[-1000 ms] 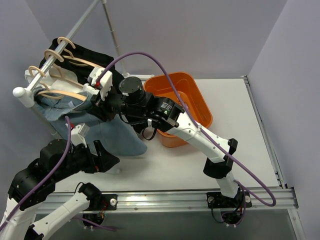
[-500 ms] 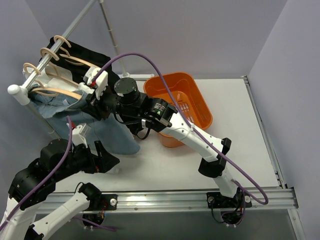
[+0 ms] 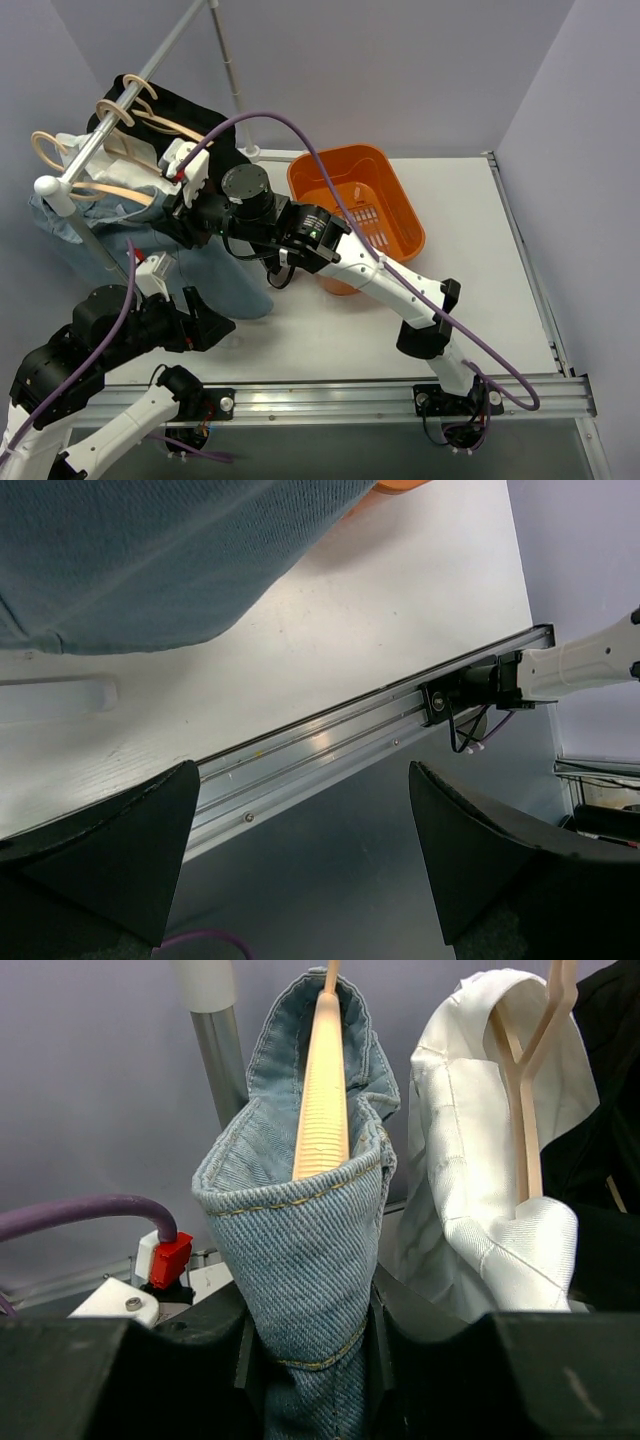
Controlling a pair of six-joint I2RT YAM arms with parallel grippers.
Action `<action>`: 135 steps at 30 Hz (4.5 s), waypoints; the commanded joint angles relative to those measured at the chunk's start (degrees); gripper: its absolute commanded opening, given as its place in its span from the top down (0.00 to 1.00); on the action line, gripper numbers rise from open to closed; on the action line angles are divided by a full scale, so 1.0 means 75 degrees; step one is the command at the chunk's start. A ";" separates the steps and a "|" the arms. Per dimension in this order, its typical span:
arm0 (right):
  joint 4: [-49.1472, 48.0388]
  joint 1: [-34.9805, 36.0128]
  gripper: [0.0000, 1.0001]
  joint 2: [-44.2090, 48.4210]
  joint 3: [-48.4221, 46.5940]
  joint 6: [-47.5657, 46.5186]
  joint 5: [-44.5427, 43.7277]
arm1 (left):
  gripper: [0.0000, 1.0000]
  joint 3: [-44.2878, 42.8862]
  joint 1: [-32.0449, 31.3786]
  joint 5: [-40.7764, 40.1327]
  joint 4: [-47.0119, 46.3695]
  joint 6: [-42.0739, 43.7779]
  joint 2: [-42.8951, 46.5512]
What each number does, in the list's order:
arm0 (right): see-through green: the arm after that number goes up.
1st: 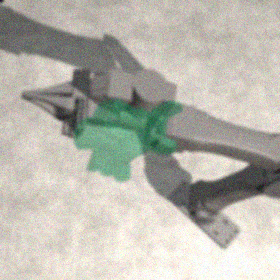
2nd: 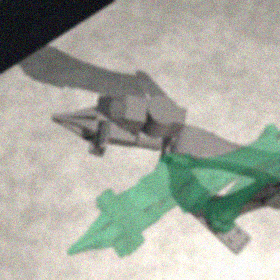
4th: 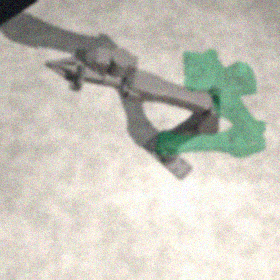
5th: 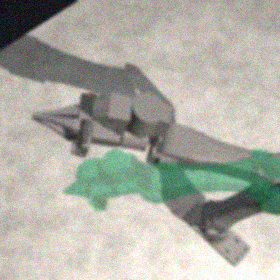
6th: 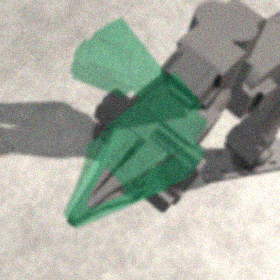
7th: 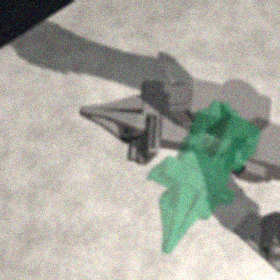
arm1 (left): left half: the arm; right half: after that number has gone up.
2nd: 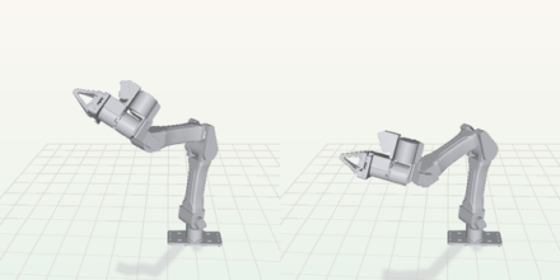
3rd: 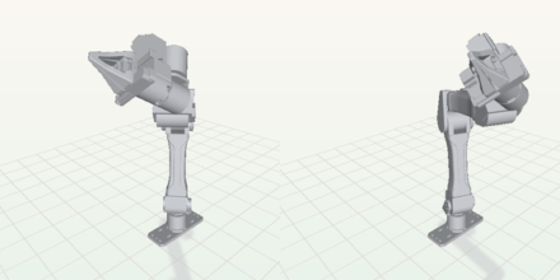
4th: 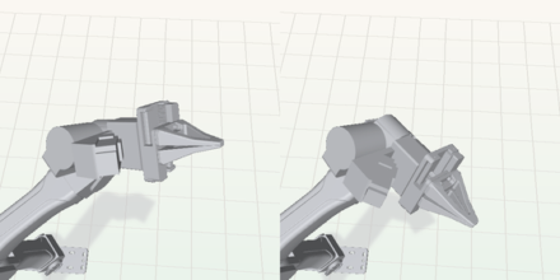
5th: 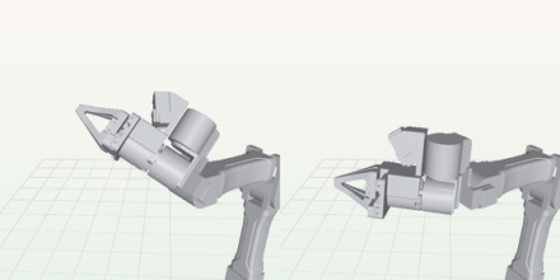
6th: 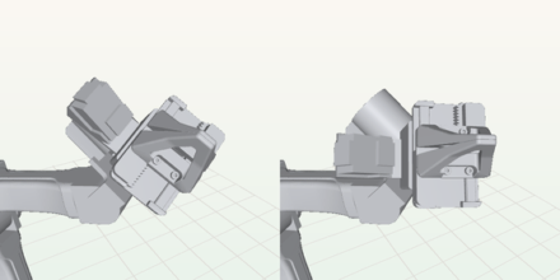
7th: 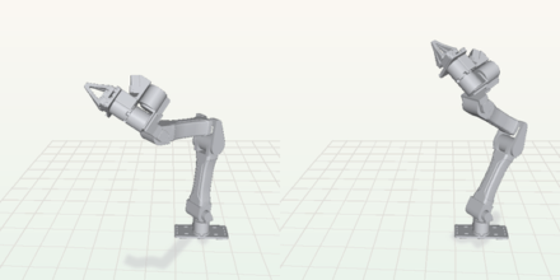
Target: Remove the skirt from the hanger
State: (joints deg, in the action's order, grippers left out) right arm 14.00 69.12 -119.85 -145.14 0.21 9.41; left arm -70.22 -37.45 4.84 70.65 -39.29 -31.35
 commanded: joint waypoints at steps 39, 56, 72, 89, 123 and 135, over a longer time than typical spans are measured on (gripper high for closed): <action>0.0019 -0.0111 1.00 0.6414 0.7058 0.2397 -0.0599 | 0.23 -0.4593 -0.0034 -0.0821 -0.0596 0.0035 -0.3331; 0.0396 -0.0064 1.00 0.8023 0.7809 0.3499 -0.0411 | 0.35 -0.5205 -0.0034 -0.1278 -0.0630 -0.0269 -0.3976; -0.0120 -0.0017 1.00 0.7730 0.7469 0.3500 -0.0317 | 0.40 -0.4150 -0.0022 -0.0962 -0.1475 -0.0281 -0.3894; -0.0074 -0.0005 1.00 0.7637 0.7095 0.3535 -0.0270 | 0.61 -0.3587 -0.0022 -0.1079 -0.2318 -0.0304 -0.3789; 0.1719 -0.0017 0.32 0.6981 0.5571 0.3723 -0.0446 | 0.98 -0.5064 -0.0034 -0.1887 -0.1428 0.1359 -0.4151; 0.1778 -0.0017 0.37 0.6582 0.5454 0.3582 -0.0446 | 0.98 -0.5122 -0.0034 -0.1876 -0.1452 0.1523 -0.4316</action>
State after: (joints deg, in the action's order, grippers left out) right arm 28.97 68.73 -70.72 -102.65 28.18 5.80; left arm -106.28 -37.52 -9.02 64.27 -28.25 -63.96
